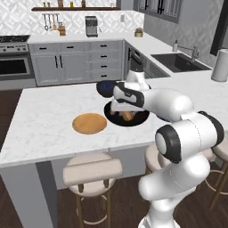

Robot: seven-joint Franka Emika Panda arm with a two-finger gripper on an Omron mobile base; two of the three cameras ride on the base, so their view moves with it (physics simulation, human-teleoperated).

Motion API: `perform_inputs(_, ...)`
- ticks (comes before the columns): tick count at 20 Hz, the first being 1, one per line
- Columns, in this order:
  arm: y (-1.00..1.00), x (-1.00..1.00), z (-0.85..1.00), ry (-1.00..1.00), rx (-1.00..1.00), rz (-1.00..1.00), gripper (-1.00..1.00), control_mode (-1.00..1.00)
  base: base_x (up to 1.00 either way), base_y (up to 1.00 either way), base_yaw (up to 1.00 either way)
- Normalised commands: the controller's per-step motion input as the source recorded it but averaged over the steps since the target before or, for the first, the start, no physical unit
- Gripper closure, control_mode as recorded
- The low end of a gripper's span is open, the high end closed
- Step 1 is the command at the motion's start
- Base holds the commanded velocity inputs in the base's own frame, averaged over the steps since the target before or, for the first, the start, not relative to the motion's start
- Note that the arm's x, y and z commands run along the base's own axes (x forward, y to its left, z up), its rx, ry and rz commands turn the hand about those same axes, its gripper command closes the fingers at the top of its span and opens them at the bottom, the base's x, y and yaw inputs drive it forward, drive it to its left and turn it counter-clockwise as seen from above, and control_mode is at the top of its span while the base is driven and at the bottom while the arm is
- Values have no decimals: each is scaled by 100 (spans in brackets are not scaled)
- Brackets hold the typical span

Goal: Place one bun and one sausage from the bowl on each plate.

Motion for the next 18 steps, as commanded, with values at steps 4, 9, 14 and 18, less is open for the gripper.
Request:
perform_inputs(4, 0, 0, 0, 0, 0, 0, 100, 100, 22, 30, 0)
perform_inputs(9, 0, 0, 0, 0, 0, 0, 100, 100, 34, 45, 0)
perform_inputs(14, 0, 0, 0, 0, 0, 0, 100, 100, 51, 0, 0)
perform_inputs(18, 0, 0, 0, 0, 0, 0, 100, 100, 40, 0, 0)
